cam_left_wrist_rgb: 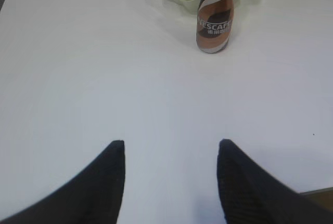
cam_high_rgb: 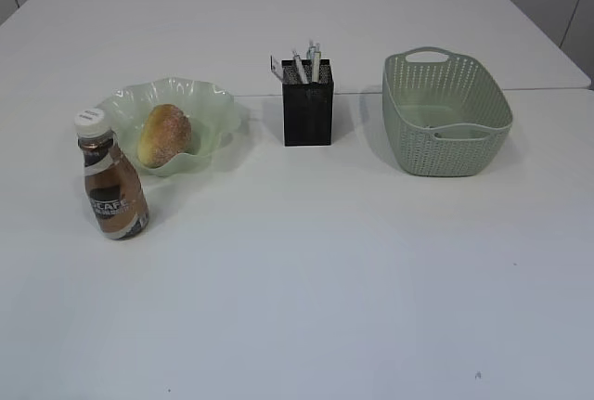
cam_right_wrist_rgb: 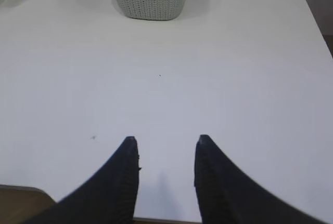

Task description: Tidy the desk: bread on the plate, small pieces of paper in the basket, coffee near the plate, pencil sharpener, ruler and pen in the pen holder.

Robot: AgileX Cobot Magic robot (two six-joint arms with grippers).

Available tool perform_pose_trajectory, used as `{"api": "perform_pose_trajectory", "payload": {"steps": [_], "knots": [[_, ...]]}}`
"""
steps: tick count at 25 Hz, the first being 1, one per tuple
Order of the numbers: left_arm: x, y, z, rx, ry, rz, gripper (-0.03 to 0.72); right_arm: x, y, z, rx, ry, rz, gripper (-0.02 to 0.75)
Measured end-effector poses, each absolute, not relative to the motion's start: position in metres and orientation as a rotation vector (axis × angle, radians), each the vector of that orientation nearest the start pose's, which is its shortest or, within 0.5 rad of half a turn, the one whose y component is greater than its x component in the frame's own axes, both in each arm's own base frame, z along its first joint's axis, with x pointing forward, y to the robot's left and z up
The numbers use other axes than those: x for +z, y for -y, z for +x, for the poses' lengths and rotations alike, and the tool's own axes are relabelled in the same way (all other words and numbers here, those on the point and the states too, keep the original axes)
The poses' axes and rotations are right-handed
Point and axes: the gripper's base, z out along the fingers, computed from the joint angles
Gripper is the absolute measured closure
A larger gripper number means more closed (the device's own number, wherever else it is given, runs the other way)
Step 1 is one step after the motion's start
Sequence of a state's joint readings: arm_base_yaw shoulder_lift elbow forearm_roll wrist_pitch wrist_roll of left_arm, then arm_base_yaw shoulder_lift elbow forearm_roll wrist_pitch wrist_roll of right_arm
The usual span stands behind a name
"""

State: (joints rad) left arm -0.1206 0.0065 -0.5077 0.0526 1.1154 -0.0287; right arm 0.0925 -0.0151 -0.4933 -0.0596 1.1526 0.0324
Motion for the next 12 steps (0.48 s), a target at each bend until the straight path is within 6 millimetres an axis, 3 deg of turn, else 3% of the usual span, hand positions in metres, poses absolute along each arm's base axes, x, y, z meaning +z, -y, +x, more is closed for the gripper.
{"api": "perform_pose_trajectory", "payload": {"steps": [12], "knots": [[0.275, -0.0051, -0.0066, -0.024, -2.095, 0.088, 0.287, 0.2682, 0.0059, -0.0102, -0.011, -2.126, -0.043, 0.438]]}}
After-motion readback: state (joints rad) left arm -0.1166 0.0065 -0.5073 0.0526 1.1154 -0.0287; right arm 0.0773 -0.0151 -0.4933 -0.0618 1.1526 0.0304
